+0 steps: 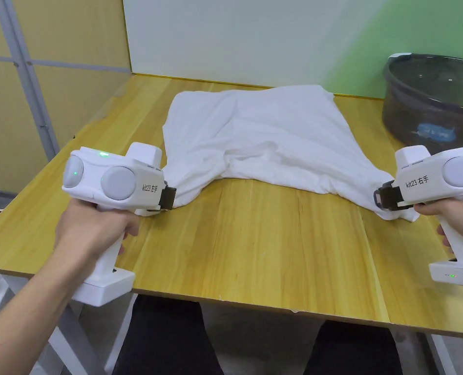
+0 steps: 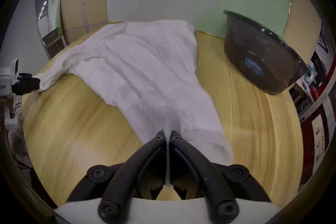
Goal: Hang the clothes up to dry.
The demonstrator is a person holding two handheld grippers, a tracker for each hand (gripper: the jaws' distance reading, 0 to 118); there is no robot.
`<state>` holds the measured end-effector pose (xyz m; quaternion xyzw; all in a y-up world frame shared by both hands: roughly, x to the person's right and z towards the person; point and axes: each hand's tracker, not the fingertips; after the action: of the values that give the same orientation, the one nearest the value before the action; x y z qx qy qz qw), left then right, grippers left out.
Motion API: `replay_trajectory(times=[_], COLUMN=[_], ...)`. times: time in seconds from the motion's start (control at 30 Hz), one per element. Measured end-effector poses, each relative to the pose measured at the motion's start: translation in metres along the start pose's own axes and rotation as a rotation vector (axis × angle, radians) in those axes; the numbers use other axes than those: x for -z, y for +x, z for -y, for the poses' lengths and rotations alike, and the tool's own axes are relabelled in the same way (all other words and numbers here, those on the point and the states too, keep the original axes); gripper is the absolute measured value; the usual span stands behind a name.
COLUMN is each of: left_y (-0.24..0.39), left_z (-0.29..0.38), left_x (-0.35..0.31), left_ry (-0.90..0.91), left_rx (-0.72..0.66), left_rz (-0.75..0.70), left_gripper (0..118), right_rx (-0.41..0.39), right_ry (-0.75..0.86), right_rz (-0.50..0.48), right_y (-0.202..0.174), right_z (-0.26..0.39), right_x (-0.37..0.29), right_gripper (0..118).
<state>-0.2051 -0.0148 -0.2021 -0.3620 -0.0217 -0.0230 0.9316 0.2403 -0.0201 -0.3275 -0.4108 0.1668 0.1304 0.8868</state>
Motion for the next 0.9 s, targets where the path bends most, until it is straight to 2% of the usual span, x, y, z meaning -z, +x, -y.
replay_trajectory(times=[0.07,0.1,0.13,0.17,0.2,0.23,0.27,0.33,0.4,0.47,0.5,0.53,0.57,0.6,0.63,0.67,0.73,0.83,0.9], left_y=[-0.004,-0.004,-0.005,-0.011,-0.017,-0.023,-0.029,-0.044,-0.054,-0.060,-0.065,-0.070,-0.074,-0.073,-0.076,-0.077,-0.073,-0.073,-0.071], left_z=[0.002,0.002,0.002,0.001,-0.005,-0.010,-0.016,-0.036,-0.048,-0.057,-0.058,-0.058,-0.057,-0.053,-0.049,-0.042,-0.029,-0.013,-0.010], left_x=[0.002,0.002,-0.002,-0.007,-0.011,-0.018,-0.025,-0.028,-0.034,-0.041,-0.042,-0.043,-0.044,-0.049,-0.050,-0.050,-0.056,-0.066,-0.067], left_ry=[0.007,0.000,-0.023,0.007,0.027,0.045,0.075,0.146,0.185,0.188,0.184,0.169,0.148,0.138,0.122,0.098,0.083,0.024,-0.029], left_rx=[-0.025,-0.028,-0.016,-0.045,-0.096,-0.144,-0.158,-0.140,-0.142,-0.178,-0.189,-0.197,-0.197,-0.192,-0.182,-0.161,-0.149,-0.119,-0.095], left_rz=[0.010,0.013,0.021,0.095,0.161,0.189,0.171,0.114,0.088,0.100,0.107,0.110,0.107,0.097,0.088,0.061,0.039,0.072,0.075], left_gripper=[11,29,49,72,95,105,110,110,110,110,106,97,75,32,2,0,0,0,0], right_rx=[0.011,0.053,0.073,0.075,0.031,-0.022,-0.029,-0.009,0.020,0.062,0.080,0.098,0.113,0.120,0.109,0.086,0.023,-0.055,-0.082], right_ry=[0.002,0.026,0.050,0.077,0.113,0.186,0.213,0.316,0.462,0.560,0.580,0.586,0.584,0.582,0.579,0.580,0.581,0.510,0.477], right_rz=[-0.003,-0.030,-0.028,0.011,0.009,-0.043,-0.045,0.017,-0.003,-0.070,-0.109,-0.162,-0.204,-0.238,-0.264,-0.280,-0.284,-0.396,-0.418], right_y=[0.003,0.002,0.002,0.000,-0.002,-0.002,-0.002,-0.008,-0.014,-0.029,-0.042,-0.053,-0.063,-0.075,-0.087,-0.102,-0.132,-0.160,-0.179], right_z=[0.001,0.001,0.000,-0.005,-0.013,-0.024,-0.033,-0.053,-0.074,-0.086,-0.093,-0.098,-0.102,-0.105,-0.112,-0.115,-0.118,-0.133,-0.135], right_x=[0.001,-0.004,-0.008,-0.017,-0.028,-0.042,-0.053,-0.073,-0.079,-0.085,-0.094,-0.092,-0.090,-0.087,-0.081,-0.075,-0.066,-0.034,-0.024], right_gripper=[6,29,58,92,118,118,117,118,118,117,112,105,88,46,10,0,0,0,0])
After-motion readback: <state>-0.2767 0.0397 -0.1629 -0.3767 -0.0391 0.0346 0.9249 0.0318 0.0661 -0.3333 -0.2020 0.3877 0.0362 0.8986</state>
